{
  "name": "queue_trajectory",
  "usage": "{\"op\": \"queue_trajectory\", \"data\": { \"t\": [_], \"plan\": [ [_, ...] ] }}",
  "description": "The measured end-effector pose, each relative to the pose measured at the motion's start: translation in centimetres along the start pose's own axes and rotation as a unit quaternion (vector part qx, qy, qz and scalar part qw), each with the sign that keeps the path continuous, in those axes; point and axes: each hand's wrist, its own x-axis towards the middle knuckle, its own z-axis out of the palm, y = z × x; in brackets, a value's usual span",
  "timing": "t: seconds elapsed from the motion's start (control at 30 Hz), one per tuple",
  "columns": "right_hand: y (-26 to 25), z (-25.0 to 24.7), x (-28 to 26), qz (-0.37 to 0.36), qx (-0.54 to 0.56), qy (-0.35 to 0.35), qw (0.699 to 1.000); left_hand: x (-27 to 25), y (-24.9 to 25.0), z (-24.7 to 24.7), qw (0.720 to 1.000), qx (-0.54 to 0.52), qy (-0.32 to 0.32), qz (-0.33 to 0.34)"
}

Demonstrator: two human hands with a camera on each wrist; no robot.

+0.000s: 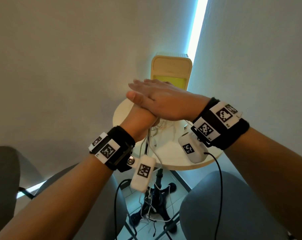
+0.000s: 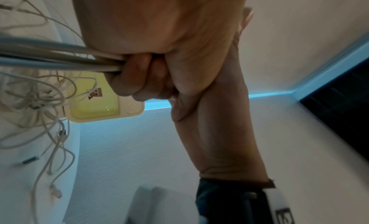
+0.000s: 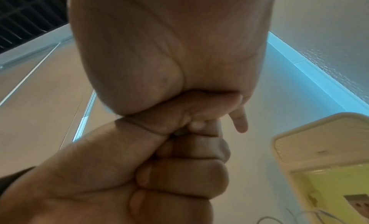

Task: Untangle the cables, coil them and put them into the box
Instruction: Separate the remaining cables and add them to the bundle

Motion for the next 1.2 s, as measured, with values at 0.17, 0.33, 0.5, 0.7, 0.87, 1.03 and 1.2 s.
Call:
{"op": "queue_trajectory", "data": {
  "t": [0.17,0.33,0.5,0.7,0.87,1.03,1.2],
  "plan": [
    [1.7,1.3,-0.6,0.058,0.343,0.228,0.909,0.9,2.5,0.5,0.996,0.04,-0.017,0.083],
    [1.0,5.5,-1.8,0.068,0.548,0.049,0.832,1.5,3.1,-0.1,0.996,-0.06,0.029,0.055],
    [1.0,8.0,-2.2,0.073,0.557,0.049,0.826,2.6,2.7,-1.1,0.995,-0.094,0.011,0.043],
    [0.7,9.7,-1.8,0.092,0.471,0.11,0.871,2.9,2.5,-1.9,0.992,-0.124,0.003,0.021],
    [0.4,10.3,-1.9,0.081,0.459,0.116,0.877,3.0,1.9,-2.2,0.996,-0.079,-0.013,0.041],
    [0.9,10.1,-2.0,0.087,0.491,0.151,0.853,3.6,1.5,-2.6,0.996,-0.085,-0.025,0.032],
    [1.8,10.1,-2.4,0.066,0.5,0.155,0.849,3.4,1.1,-2.7,0.996,-0.059,-0.051,-0.037]
  ]
}}
